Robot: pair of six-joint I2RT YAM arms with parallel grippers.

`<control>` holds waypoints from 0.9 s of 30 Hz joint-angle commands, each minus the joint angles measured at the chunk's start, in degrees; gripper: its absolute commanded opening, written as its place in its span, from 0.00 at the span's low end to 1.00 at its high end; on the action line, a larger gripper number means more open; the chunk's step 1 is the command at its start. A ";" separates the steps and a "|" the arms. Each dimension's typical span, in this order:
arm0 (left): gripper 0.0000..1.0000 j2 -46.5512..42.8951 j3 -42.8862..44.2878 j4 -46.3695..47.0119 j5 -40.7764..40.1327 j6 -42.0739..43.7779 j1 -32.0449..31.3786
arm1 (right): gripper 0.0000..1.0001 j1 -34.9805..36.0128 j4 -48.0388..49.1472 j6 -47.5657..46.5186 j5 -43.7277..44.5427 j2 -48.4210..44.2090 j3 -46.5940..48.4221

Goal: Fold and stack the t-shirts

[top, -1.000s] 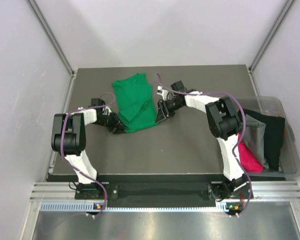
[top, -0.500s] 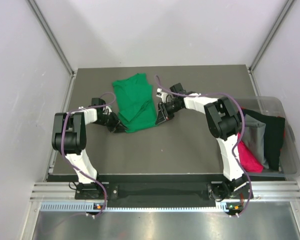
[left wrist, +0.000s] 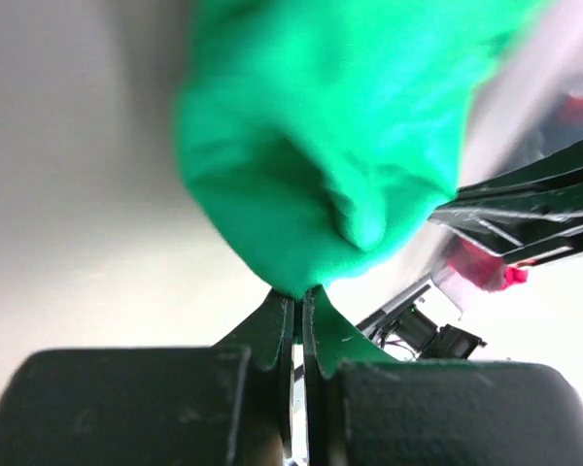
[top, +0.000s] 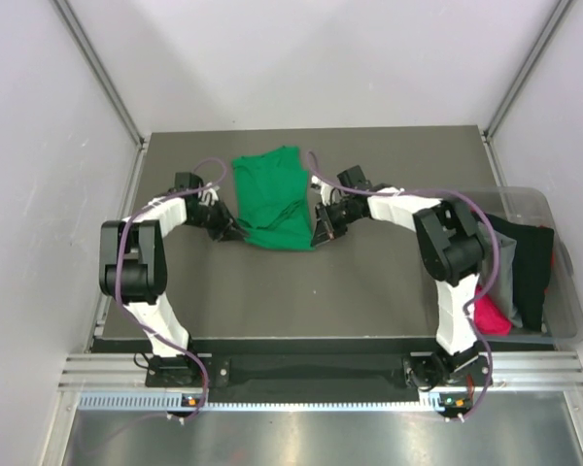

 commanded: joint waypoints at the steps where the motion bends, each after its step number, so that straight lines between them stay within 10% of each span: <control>1: 0.00 -4.99 5.94 -4.35 2.46 4.01 -0.49 | 0.00 -0.13 0.89 -2.19 2.85 -12.18 -2.15; 15: 0.00 -14.22 3.58 -4.18 0.44 2.35 -7.08 | 0.00 -0.83 4.14 -3.42 8.13 -29.34 -11.21; 27: 0.00 -12.92 -1.09 -0.23 5.01 -3.72 -7.08 | 0.00 -4.52 6.51 -3.42 6.64 -23.04 -8.50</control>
